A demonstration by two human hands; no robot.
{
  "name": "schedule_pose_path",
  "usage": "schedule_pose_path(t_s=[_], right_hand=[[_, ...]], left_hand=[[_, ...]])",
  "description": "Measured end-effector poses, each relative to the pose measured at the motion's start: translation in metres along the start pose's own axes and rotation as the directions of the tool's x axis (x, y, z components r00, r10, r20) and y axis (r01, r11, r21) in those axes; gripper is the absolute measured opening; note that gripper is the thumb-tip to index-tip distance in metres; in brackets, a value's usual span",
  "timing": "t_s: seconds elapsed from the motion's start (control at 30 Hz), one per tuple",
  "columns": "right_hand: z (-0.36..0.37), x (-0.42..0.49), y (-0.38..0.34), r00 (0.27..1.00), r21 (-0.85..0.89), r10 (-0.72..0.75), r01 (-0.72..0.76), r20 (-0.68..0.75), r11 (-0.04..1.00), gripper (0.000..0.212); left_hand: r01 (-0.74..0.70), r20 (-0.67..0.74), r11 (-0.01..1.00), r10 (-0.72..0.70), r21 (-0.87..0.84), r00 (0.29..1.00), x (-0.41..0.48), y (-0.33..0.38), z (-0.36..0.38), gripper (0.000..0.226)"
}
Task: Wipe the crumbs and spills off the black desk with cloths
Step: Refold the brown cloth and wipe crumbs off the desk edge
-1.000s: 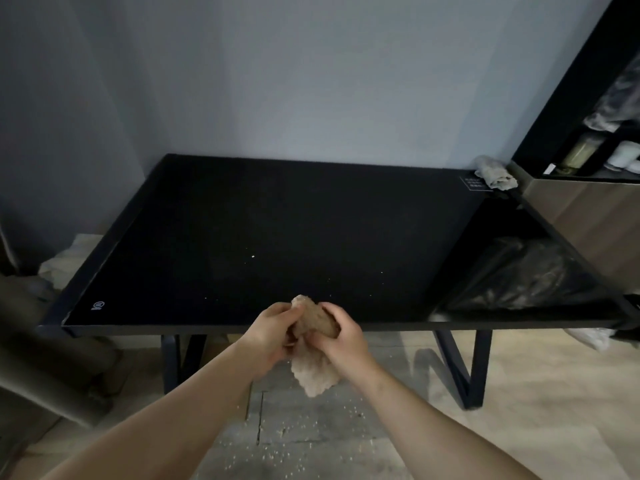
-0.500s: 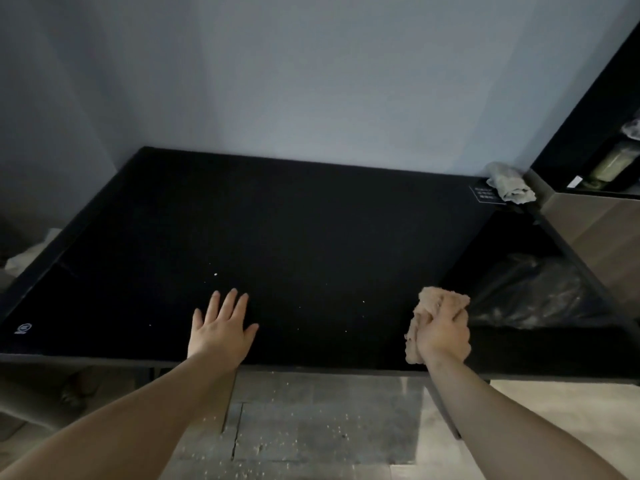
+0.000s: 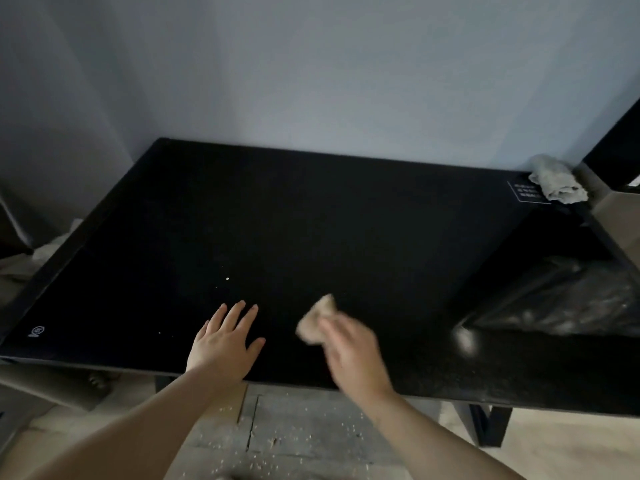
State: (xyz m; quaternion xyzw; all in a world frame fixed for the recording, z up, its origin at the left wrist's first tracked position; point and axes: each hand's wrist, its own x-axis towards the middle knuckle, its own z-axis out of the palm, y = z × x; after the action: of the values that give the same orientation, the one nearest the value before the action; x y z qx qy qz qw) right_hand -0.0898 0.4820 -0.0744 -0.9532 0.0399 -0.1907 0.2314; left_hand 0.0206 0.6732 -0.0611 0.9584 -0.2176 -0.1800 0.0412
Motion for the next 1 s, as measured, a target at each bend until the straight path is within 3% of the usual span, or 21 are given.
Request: schedule_pose_path(t_s=[0.07, 0.13, 0.17, 0.2, 0.3, 0.33, 0.4, 0.43, 0.5, 0.53, 0.6, 0.63, 0.67, 0.77, 0.93, 1.0], right_hand=[[-0.014, 0.001, 0.039, 0.947, -0.152, 0.241, -0.276, -0.214, 0.949, 0.037], [-0.029, -0.001, 0.067, 0.79, -0.287, 0.568, -0.613, -0.232, 0.736, 0.051], [-0.03, -0.001, 0.071, 0.72, -0.319, 0.66, -0.69, -0.214, 0.65, 0.055], [-0.026, -0.001, 0.066, 0.72, -0.333, 0.666, -0.688, -0.196, 0.645, 0.056], [0.002, -0.003, 0.026, 0.922, -0.278, 0.38, -0.385, -0.072, 0.88, 0.051], [0.012, -0.005, 0.009, 0.957, -0.203, 0.291, -0.283, 0.011, 0.937, 0.05], [0.017, -0.005, -0.012, 0.982, -0.054, 0.138, -0.132, 0.131, 0.99, 0.049], [0.012, -0.003, -0.013, 0.989, -0.014, 0.087, -0.086, 0.119, 0.996, 0.048], [0.001, -0.003, 0.006, 0.986, -0.049, 0.158, -0.161, -0.056, 0.986, 0.048], [-0.006, -0.004, 0.022, 0.948, -0.121, 0.27, -0.292, -0.169, 0.949, 0.048], [-0.02, -0.007, 0.047, 0.782, -0.215, 0.551, -0.615, -0.292, 0.758, 0.049], [-0.021, -0.01, 0.05, 0.72, -0.246, 0.631, -0.693, -0.288, 0.678, 0.05], [-0.017, -0.011, 0.046, 0.717, -0.27, 0.644, -0.697, -0.266, 0.665, 0.05], [0.014, -0.013, -0.001, 0.868, -0.29, 0.481, -0.494, -0.121, 0.819, 0.056], [0.048, -0.008, -0.069, 0.979, 0.022, 0.189, -0.191, 0.072, 0.981, 0.056], [0.033, 0.0, -0.055, 0.971, 0.136, 0.22, -0.231, 0.091, 0.963, 0.051]], left_hand=[[-0.021, -0.013, 1.0, 0.021, 0.0, 1.0, -0.001, -0.001, 0.002, 0.064], [-0.039, -0.019, 0.999, 0.039, -0.003, 0.999, -0.002, -0.003, 0.007, 0.063], [-0.044, -0.019, 0.999, 0.044, -0.006, 0.999, -0.002, -0.003, 0.009, 0.063], [-0.049, -0.019, 0.999, 0.049, -0.007, 0.999, -0.002, -0.004, 0.011, 0.063], [-0.065, -0.017, 0.998, 0.065, 0.001, 0.998, 0.0, -0.008, 0.013, 0.063], [-0.07, -0.016, 0.998, 0.07, -0.001, 0.997, 0.001, -0.008, 0.013, 0.063], [-0.076, -0.012, 0.997, 0.076, -0.003, 0.997, 0.001, -0.009, 0.012, 0.063], [-0.077, -0.011, 0.997, 0.077, -0.006, 0.997, 0.001, -0.009, 0.012, 0.063], [-0.081, -0.004, 0.997, 0.081, -0.01, 0.997, 0.002, -0.01, 0.01, 0.064], [-0.084, 0.001, 0.996, 0.084, -0.011, 0.996, 0.003, -0.01, 0.01, 0.064], [-0.085, 0.012, 0.996, 0.085, -0.019, 0.996, 0.003, -0.01, 0.01, 0.064], [-0.085, 0.017, 0.996, 0.085, -0.022, 0.996, 0.003, -0.011, 0.01, 0.063], [-0.085, 0.021, 0.996, 0.085, -0.024, 0.996, 0.004, -0.011, 0.01, 0.063], [-0.087, 0.015, 0.995, 0.088, -0.045, 0.996, 0.005, -0.014, 0.01, 0.061], [-0.127, -0.063, 0.989, 0.122, -0.081, 0.99, 0.005, -0.02, 0.004, 0.051], [-0.163, -0.083, 0.983, 0.156, -0.082, 0.984, 0.006, -0.026, -0.002, 0.048]])
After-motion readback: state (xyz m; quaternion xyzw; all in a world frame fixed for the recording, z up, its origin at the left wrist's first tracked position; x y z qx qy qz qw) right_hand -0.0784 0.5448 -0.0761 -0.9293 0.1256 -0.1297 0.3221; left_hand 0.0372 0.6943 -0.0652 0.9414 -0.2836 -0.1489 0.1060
